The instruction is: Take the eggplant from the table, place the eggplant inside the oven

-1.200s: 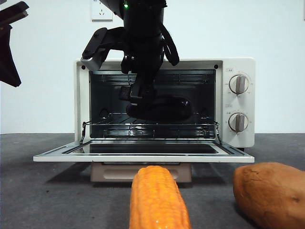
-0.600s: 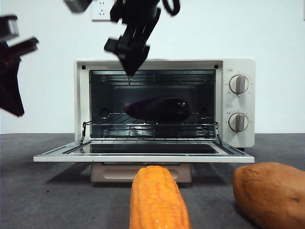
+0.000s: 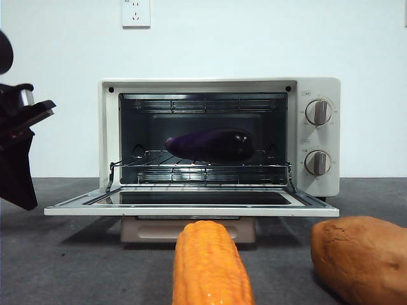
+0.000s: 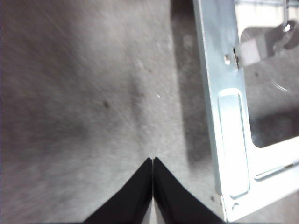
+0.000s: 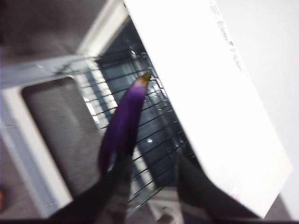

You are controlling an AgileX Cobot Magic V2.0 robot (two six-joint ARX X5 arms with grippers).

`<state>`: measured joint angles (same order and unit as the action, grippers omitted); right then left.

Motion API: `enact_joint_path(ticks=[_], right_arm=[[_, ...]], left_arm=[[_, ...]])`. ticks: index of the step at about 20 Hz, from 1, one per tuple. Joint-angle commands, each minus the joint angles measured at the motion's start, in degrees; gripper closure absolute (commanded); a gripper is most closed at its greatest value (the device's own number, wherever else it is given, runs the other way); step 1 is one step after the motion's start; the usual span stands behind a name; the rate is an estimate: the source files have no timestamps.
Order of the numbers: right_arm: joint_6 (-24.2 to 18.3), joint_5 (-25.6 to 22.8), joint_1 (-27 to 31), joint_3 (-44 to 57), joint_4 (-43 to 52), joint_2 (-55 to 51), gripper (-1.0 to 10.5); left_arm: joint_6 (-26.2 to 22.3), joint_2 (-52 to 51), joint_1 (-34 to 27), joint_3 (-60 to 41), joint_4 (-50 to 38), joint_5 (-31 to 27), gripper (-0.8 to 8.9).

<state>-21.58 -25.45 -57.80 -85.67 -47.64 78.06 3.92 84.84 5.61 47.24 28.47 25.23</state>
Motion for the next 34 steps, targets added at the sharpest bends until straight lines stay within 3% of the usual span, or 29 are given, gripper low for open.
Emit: enact_joint_path(ticks=[1, 4, 16, 34], right_arm=[[4.9, 2.0, -1.1, -1.0, -1.5, -2.8, 9.0], [5.1, 3.3, -1.6, -1.0, -2.2, -6.3, 9.4], [6.3, 3.6, -2.1, -1.0, -2.2, -15.7, 9.4], [8.0, 3.6, -2.1, -1.0, -6.0, -17.6, 9.4]], left_arm=[[-2.0, 2.7, -1.1, 0.3, -0.2, 4.9, 8.07], [-3.0, 5.0, -1.9, 0.3, -0.2, 7.6, 8.08], [-3.3, 11.9, -2.0, 0.3, -2.9, 17.1, 8.08], [-3.3, 14.5, -2.4, 0.3, -8.5, 27.4, 8.08]])
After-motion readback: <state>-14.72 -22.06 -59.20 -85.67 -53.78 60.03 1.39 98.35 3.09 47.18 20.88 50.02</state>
